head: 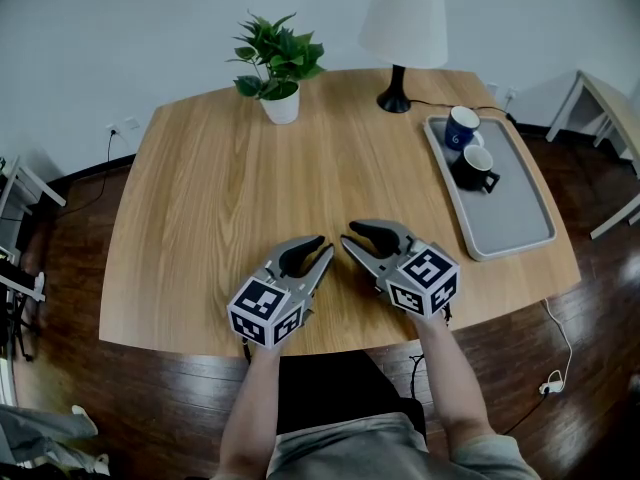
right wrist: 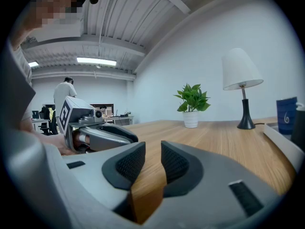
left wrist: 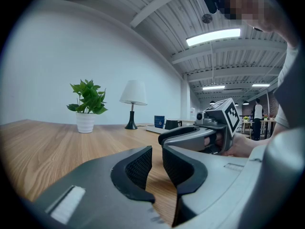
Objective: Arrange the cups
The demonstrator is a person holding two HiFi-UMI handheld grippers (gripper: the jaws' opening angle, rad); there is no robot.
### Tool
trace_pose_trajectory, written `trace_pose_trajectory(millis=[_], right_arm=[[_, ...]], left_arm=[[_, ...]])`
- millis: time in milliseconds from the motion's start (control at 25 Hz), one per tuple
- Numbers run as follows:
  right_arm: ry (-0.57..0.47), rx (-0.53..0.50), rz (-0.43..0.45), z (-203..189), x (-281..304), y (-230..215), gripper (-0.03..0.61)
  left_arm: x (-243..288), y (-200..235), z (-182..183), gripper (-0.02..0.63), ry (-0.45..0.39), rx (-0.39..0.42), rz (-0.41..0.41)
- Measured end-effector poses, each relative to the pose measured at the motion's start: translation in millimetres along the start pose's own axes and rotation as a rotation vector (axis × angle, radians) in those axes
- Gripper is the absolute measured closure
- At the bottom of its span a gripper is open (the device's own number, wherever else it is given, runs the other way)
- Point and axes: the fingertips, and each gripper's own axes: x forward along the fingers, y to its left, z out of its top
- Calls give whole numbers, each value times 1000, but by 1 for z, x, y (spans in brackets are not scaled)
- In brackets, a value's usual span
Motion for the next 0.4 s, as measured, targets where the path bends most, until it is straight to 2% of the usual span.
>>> trace_pose_trajectory(millis=[400], right_arm=[[-1, -1, 0, 1, 0, 0, 459]], left_arm=[[1, 0, 0, 534, 0, -1, 1]])
